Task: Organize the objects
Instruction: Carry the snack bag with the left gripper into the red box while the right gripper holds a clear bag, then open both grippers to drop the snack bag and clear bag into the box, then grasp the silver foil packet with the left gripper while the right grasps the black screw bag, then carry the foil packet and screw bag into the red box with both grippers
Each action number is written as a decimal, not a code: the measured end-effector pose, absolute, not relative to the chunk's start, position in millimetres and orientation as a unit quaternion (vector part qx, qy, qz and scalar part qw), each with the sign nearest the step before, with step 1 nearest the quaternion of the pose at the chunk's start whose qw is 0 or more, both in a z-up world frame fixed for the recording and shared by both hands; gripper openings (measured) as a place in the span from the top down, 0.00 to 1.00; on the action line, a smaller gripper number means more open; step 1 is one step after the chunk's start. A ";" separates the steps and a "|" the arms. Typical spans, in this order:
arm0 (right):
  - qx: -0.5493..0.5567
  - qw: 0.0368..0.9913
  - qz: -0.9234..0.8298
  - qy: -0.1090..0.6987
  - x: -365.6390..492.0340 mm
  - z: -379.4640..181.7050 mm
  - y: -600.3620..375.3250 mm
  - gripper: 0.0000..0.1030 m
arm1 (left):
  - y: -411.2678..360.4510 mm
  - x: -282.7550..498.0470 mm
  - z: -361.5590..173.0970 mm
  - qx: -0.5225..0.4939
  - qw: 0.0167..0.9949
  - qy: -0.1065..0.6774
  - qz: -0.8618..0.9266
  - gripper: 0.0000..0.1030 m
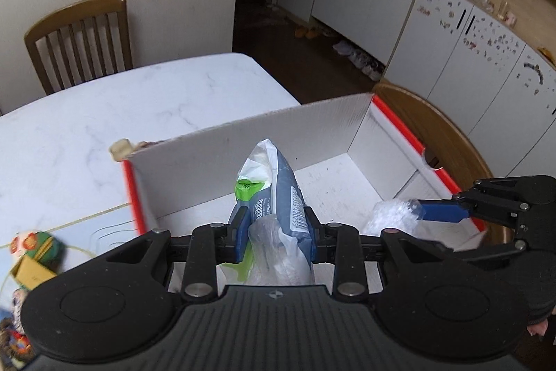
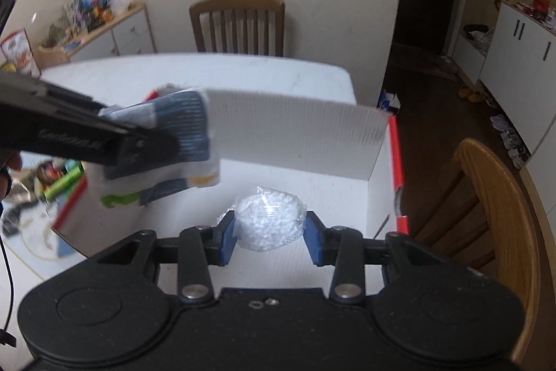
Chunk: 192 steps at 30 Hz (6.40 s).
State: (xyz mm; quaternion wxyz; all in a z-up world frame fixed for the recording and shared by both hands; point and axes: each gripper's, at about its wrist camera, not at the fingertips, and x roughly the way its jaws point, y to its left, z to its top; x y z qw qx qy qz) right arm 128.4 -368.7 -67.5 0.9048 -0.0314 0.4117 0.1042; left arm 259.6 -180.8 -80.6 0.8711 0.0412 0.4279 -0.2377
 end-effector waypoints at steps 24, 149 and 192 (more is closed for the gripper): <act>-0.078 0.839 0.130 0.523 167.8 -113.8 -355.0 0.62 | -219.5 301.2 -142.3 0.095 0.810 0.536 -0.221 0.70; -0.143 0.837 0.285 0.444 73.9 -137.3 46.2 0.41 | 182.8 190.7 -173.6 -0.005 0.885 0.427 -0.187 0.15; -0.018 0.911 0.154 0.382 39.3 -39.8 -158.0 0.62 | 150.3 128.8 -108.9 -0.084 0.884 0.420 -0.186 0.44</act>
